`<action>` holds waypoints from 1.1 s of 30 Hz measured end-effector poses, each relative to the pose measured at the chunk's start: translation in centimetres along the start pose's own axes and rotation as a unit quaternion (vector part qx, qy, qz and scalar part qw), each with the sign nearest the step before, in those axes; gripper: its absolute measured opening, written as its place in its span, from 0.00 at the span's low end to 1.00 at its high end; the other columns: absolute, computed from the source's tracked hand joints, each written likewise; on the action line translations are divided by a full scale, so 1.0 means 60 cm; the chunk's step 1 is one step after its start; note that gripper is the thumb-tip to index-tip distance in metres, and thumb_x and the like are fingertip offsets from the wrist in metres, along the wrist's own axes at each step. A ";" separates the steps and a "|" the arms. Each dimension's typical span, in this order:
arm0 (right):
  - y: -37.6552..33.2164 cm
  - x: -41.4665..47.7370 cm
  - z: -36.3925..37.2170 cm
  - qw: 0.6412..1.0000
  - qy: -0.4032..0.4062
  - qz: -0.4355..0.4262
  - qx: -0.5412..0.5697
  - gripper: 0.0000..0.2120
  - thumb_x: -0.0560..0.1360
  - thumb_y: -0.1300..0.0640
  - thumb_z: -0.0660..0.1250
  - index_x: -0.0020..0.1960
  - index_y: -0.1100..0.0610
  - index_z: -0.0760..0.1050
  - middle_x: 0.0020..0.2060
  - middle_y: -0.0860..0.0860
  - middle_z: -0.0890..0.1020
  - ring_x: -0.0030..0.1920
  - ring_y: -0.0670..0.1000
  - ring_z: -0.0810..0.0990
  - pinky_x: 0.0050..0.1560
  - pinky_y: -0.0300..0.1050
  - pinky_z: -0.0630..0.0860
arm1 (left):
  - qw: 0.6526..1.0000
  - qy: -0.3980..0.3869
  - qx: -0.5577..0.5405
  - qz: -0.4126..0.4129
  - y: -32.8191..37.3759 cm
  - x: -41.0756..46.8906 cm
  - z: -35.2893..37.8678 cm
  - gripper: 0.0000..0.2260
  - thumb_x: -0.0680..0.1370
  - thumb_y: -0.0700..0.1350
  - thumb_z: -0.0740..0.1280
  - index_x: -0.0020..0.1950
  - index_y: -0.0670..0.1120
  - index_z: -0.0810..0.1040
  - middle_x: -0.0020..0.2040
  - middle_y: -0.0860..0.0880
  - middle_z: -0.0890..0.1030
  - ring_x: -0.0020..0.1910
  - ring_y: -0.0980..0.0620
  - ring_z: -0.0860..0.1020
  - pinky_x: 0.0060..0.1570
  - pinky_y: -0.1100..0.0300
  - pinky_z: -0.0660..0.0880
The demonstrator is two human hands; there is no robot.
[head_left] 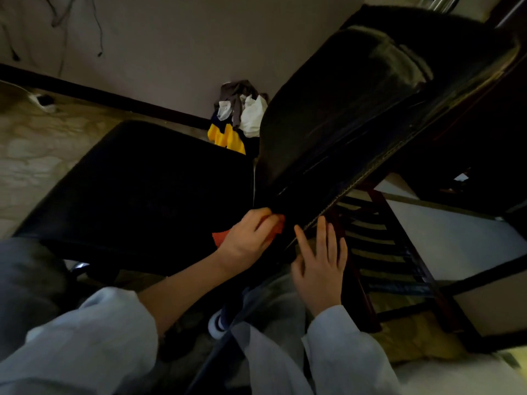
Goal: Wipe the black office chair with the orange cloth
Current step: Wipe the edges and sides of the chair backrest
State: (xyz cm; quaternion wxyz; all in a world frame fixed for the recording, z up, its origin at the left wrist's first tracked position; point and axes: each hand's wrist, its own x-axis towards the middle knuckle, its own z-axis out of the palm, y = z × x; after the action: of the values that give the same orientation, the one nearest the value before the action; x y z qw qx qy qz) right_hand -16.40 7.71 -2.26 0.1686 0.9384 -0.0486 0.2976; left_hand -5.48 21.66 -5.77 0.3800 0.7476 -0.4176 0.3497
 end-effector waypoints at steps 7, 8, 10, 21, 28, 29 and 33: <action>-0.006 -0.013 0.015 1.000 -0.014 -0.003 0.000 0.29 0.69 0.48 0.55 0.70 0.50 0.62 0.72 0.58 0.57 0.73 0.57 0.51 0.71 0.56 0.43 | 0.999 0.035 0.004 0.010 0.026 0.062 0.003 0.17 0.75 0.38 0.64 0.62 0.39 0.69 0.59 0.43 0.67 0.53 0.44 0.69 0.56 0.55 0.67; -0.007 -0.012 0.017 1.000 -0.014 -0.002 0.000 0.29 0.69 0.48 0.55 0.70 0.50 0.62 0.72 0.58 0.57 0.73 0.58 0.52 0.71 0.56 0.44 | 0.999 0.026 0.013 0.020 0.026 0.055 0.013 0.18 0.74 0.37 0.66 0.62 0.39 0.68 0.59 0.42 0.67 0.53 0.44 0.70 0.54 0.54 0.68; -0.008 -0.014 0.020 1.000 -0.013 -0.005 0.000 0.28 0.70 0.49 0.55 0.70 0.51 0.63 0.72 0.59 0.57 0.72 0.60 0.56 0.71 0.56 0.44 | 0.999 0.010 0.024 0.037 0.028 0.035 0.029 0.20 0.73 0.35 0.68 0.62 0.38 0.68 0.59 0.41 0.67 0.52 0.43 0.70 0.53 0.53 0.68; -0.014 -0.024 0.015 0.999 -0.041 -0.024 -0.021 0.27 0.70 0.52 0.53 0.69 0.50 0.63 0.73 0.59 0.57 0.72 0.60 0.57 0.71 0.58 0.46 | 0.994 -0.047 0.064 0.070 0.001 -0.033 0.040 0.14 0.76 0.37 0.63 0.61 0.36 0.73 0.59 0.40 0.71 0.52 0.43 0.71 0.50 0.53 0.76; -0.018 -0.025 0.006 0.995 -0.065 -0.050 -0.059 0.29 0.70 0.53 0.55 0.71 0.51 0.61 0.73 0.58 0.56 0.72 0.59 0.57 0.70 0.59 0.48 | 0.992 -0.124 0.028 -0.004 -0.010 -0.096 0.038 0.16 0.75 0.43 0.58 0.61 0.41 0.69 0.58 0.44 0.69 0.49 0.47 0.69 0.39 0.54 0.78; -0.017 -0.027 0.008 0.993 -0.065 -0.067 -0.066 0.30 0.70 0.53 0.60 0.72 0.51 0.60 0.73 0.57 0.57 0.72 0.59 0.57 0.70 0.60 0.49 | 0.993 -0.111 0.010 -0.032 -0.010 -0.107 0.034 0.15 0.75 0.42 0.61 0.60 0.40 0.70 0.57 0.44 0.70 0.49 0.47 0.69 0.38 0.53 0.79; -0.016 -0.034 0.010 0.992 -0.061 -0.087 -0.071 0.39 0.65 0.55 0.72 0.72 0.51 0.59 0.73 0.56 0.58 0.72 0.59 0.57 0.71 0.58 0.42 | 0.995 -0.015 -0.050 -0.085 0.011 -0.092 0.011 0.21 0.72 0.38 0.70 0.63 0.40 0.70 0.58 0.44 0.69 0.53 0.46 0.70 0.52 0.56 0.75</action>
State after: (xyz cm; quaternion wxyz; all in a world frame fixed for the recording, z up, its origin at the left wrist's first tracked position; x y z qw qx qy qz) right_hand -17.53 8.36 -4.17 0.2567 0.9413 0.0025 0.2194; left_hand -8.16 22.83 -10.53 0.4389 0.7656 -0.3749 0.2840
